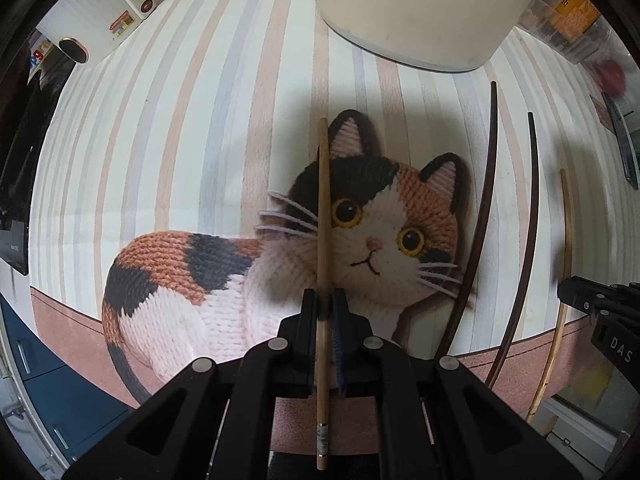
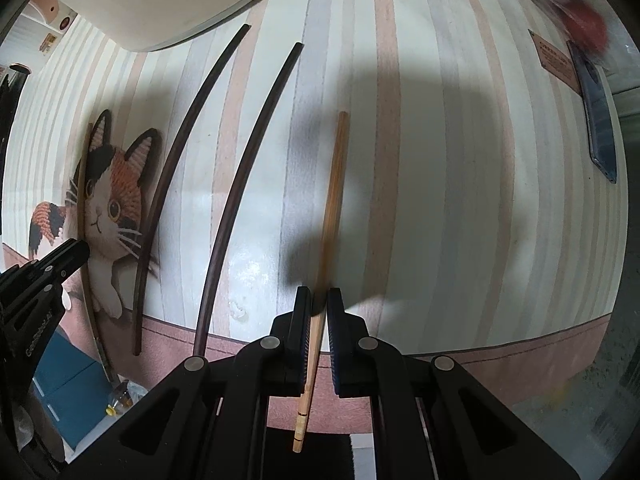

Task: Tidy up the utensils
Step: 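Grasp a light chopstick with the left tool while the right tool grasps another, then lift both chopsticks upright and carry them over the beige holder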

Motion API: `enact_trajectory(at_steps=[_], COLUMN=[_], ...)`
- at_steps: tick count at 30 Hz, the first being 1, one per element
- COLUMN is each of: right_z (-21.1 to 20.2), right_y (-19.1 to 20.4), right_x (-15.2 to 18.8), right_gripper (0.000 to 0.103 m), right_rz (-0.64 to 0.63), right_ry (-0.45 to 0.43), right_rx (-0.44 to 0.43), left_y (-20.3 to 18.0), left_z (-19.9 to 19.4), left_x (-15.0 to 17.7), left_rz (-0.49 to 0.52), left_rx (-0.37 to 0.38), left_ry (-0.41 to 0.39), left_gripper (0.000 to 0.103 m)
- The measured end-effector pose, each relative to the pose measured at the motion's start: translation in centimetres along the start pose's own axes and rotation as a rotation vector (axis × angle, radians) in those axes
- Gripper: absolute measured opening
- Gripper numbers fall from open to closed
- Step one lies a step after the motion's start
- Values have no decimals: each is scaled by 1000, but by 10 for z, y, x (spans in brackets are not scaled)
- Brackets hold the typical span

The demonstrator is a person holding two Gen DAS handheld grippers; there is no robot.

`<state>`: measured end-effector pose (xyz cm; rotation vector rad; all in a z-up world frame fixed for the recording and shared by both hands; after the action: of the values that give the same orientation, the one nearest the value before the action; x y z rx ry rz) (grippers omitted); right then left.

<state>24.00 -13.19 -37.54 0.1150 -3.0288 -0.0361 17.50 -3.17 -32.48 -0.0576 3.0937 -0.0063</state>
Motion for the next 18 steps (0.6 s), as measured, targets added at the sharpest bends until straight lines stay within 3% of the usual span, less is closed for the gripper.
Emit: enact_trajectory(at_steps=[6, 9, 18], right_z=[-11, -32, -95], right_y=[-6, -15, -12], right_x=[3, 14, 16], right_gripper=[7, 7, 7], right_rz=[47, 57, 50], right_ry=[-29, -88, -293], right_rx=[-23, -36, 1], left_y=[8, 15, 22], left_z=[-7, -22, -96], left_x=[3, 3, -1], left_rz=[0, -2, 7], left_rx=[-5, 0, 36], left_ry=[-20, -63, -263], left_gripper=[5, 4, 4])
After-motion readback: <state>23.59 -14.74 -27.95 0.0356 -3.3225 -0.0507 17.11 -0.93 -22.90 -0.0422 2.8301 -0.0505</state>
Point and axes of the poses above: each gripper's, at about its wrist camera, not at the fingertips, and z roughly the way its jaws point, y to its left, x to its underside, the point moved 2 cm from there along z, roughly the way its jaws point, and after that the axes turned 10 degrees about -z, right-handed, at the moved point
